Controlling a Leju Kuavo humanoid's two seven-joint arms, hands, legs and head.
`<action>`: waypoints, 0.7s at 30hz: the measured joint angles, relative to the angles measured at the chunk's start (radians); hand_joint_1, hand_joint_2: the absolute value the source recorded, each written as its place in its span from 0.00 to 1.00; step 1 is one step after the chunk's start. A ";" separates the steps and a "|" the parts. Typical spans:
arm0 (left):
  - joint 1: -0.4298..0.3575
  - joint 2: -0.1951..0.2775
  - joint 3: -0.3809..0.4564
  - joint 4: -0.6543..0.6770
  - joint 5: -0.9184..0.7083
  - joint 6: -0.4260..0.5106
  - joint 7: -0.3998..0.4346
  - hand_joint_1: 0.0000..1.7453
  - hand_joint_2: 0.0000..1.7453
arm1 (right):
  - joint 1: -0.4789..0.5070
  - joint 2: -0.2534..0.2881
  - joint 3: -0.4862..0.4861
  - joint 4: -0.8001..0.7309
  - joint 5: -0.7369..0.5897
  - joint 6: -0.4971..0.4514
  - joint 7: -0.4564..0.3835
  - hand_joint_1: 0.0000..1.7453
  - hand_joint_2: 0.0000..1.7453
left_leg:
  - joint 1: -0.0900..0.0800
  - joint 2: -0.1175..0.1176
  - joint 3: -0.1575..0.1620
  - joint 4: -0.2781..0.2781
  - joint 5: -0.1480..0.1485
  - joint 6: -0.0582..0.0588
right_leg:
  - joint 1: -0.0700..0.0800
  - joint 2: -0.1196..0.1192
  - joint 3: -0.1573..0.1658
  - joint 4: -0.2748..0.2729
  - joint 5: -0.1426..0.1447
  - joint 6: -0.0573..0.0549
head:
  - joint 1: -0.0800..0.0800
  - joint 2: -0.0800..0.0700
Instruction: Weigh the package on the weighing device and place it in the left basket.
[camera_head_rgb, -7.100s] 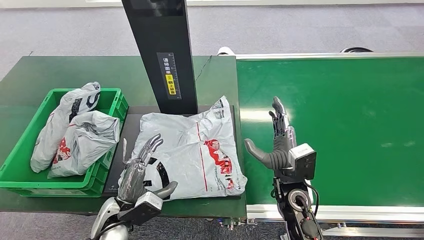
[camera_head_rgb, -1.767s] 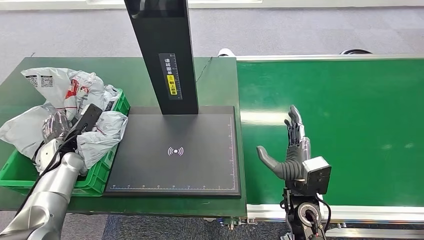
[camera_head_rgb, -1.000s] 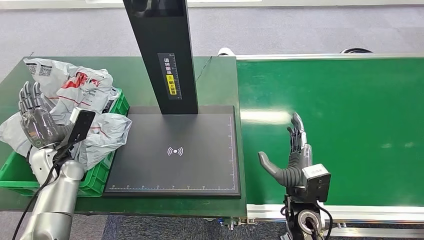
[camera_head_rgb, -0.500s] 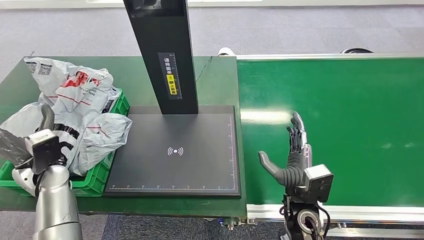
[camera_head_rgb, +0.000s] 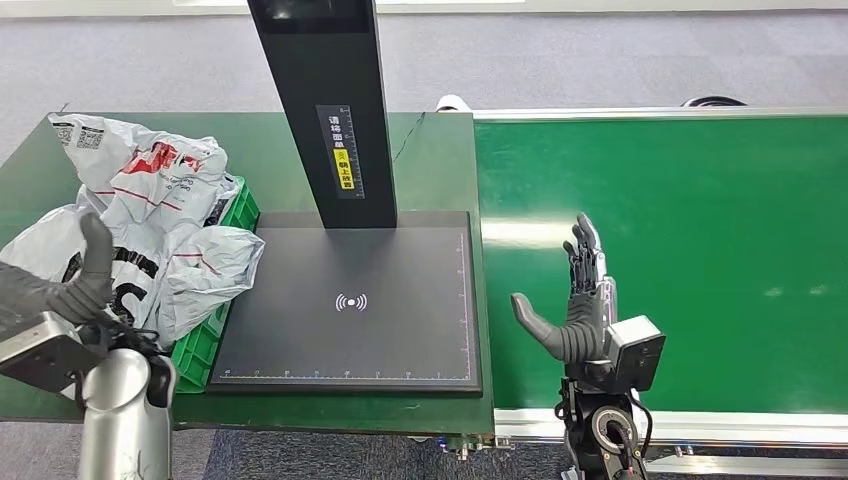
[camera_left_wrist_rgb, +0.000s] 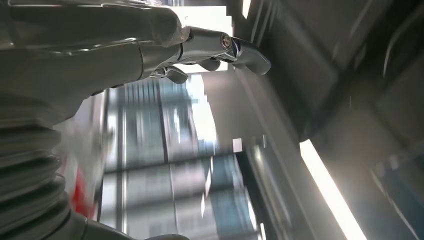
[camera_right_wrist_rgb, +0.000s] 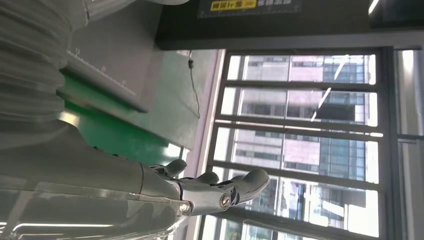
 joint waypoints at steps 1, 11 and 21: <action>0.013 0.010 -0.053 -0.002 0.032 -0.053 0.000 0.00 1.00 | -0.002 -0.001 0.002 0.003 -0.009 0.018 0.000 0.00 1.00 | 0.000 0.000 0.000 0.000 0.000 0.000 | 0.000 0.000 0.000 0.000 0.000 0.000 | 0.000 0.000; 0.110 0.041 -0.328 0.061 0.223 -0.550 0.046 0.00 1.00 | -0.020 -0.002 0.019 0.040 -0.042 0.118 0.003 0.00 1.00 | 0.000 0.000 0.000 0.000 0.000 0.000 | 0.000 0.000 -0.001 0.000 0.000 0.000 | 0.000 0.000; 0.136 0.019 -0.373 0.197 0.257 -0.689 0.094 0.00 1.00 | -0.040 0.000 0.043 0.083 -0.013 0.135 0.021 0.00 1.00 | 0.000 0.000 0.000 0.000 0.000 0.000 | 0.000 0.000 -0.001 0.000 0.000 0.000 | 0.000 0.000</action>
